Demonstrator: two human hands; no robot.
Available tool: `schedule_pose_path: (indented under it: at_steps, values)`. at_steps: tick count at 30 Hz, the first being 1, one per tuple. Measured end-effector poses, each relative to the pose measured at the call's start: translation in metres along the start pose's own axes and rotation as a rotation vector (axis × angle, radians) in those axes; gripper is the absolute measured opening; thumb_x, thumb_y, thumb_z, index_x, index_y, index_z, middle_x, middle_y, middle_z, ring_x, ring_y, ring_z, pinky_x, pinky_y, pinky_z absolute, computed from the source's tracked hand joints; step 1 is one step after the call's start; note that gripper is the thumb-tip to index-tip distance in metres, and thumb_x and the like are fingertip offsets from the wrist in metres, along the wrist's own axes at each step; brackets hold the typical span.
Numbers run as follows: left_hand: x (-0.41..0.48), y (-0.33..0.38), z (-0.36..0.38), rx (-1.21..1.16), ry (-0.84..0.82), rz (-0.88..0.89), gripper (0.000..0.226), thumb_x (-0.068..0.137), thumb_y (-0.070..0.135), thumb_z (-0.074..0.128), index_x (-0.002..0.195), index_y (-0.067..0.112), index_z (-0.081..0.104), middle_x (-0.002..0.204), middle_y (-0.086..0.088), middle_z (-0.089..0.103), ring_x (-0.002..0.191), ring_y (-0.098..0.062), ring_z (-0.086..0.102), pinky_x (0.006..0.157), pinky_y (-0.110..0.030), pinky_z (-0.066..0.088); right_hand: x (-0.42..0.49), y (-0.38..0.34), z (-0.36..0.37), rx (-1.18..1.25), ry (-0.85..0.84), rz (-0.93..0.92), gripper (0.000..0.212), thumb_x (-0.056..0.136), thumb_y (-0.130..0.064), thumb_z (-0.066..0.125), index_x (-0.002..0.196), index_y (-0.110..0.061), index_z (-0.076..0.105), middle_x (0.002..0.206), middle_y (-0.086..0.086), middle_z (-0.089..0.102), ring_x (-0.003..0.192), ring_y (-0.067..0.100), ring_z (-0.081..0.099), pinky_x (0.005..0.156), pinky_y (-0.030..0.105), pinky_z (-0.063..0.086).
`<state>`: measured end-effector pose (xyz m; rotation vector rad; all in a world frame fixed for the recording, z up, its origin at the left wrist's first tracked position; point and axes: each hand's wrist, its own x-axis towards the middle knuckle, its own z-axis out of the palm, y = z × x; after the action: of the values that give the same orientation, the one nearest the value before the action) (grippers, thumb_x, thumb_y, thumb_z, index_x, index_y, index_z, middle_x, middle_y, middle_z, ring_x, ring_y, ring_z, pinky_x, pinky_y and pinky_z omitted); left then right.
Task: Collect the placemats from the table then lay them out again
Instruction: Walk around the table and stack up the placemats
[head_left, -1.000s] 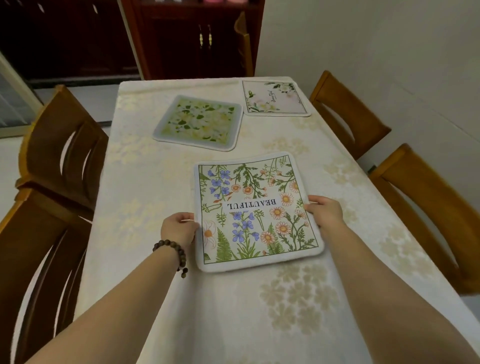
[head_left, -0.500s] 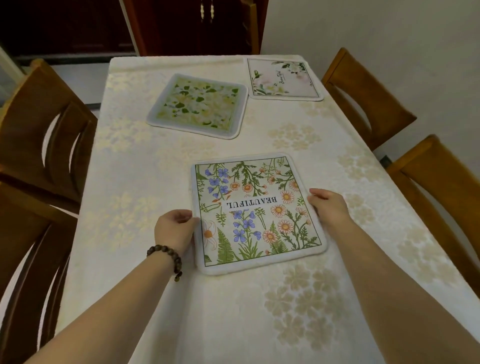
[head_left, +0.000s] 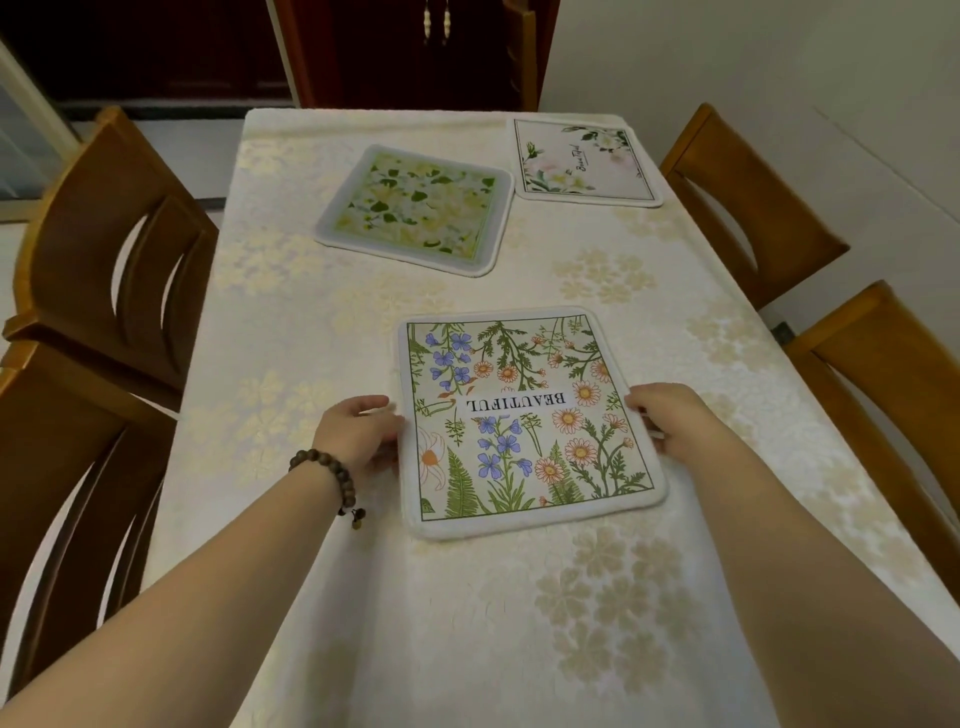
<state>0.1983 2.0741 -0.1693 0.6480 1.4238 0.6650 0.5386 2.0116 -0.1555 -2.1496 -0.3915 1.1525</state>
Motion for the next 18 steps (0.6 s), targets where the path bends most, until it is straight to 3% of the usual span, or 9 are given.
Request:
schedule_pose_path:
  at_steps: [3, 6, 10, 13, 18]
  values:
    - [0.002, 0.005, 0.003, 0.088, -0.017, 0.028, 0.03, 0.079, -0.003, 0.07, 0.104, 0.01, 0.062, 0.098, -0.014, 0.07, 0.076, -0.027, 0.071, 0.054, -0.032, 0.057, -0.004, 0.0, 0.0, 0.03, -0.003, -0.041, 0.018, 0.082, 0.007, 0.055, 0.091, -0.001, 0.068, 0.086, 0.022, 0.067, 0.075, 0.034, 0.065, 0.077, 0.048, 0.056]
    - [0.001, 0.009, 0.001, 0.121, -0.046, 0.014, 0.026, 0.08, -0.003, 0.068, 0.1, 0.012, 0.061, 0.1, -0.014, 0.07, 0.079, -0.027, 0.07, 0.054, -0.033, 0.057, -0.015, -0.001, 0.0, 0.088, -0.035, -0.037, 0.024, 0.081, 0.01, 0.053, 0.081, -0.01, 0.067, 0.095, 0.026, 0.067, 0.091, 0.041, 0.066, 0.086, 0.057, 0.053]
    - [-0.012, 0.006, -0.006, 0.11, -0.084, -0.001, 0.027, 0.081, -0.005, 0.064, 0.1, 0.012, 0.06, 0.094, -0.014, 0.07, 0.07, -0.024, 0.07, 0.049, -0.03, 0.056, -0.038, -0.001, -0.005, 0.119, -0.069, -0.035, 0.028, 0.082, 0.012, 0.052, 0.097, -0.007, 0.066, 0.097, 0.026, 0.068, 0.096, 0.042, 0.065, 0.087, 0.059, 0.052]
    - [-0.025, 0.003, -0.02, 0.071, -0.11, 0.004, 0.028, 0.083, -0.006, 0.06, 0.104, 0.011, 0.059, 0.093, -0.016, 0.071, 0.073, -0.027, 0.07, 0.062, -0.039, 0.058, -0.06, 0.005, -0.011, 0.183, -0.091, -0.016, 0.036, 0.083, 0.014, 0.049, 0.113, -0.002, 0.061, 0.102, 0.029, 0.066, 0.098, 0.044, 0.064, 0.085, 0.059, 0.052]
    - [-0.066, 0.009, -0.059, 0.015, -0.108, 0.047, 0.031, 0.083, -0.007, 0.057, 0.108, 0.012, 0.059, 0.101, -0.019, 0.07, 0.094, -0.037, 0.067, 0.081, -0.05, 0.056, -0.109, 0.013, -0.009, 0.309, -0.156, -0.015, 0.032, 0.085, 0.016, 0.045, 0.106, -0.001, 0.06, 0.1, 0.029, 0.065, 0.097, 0.043, 0.062, 0.08, 0.057, 0.051]
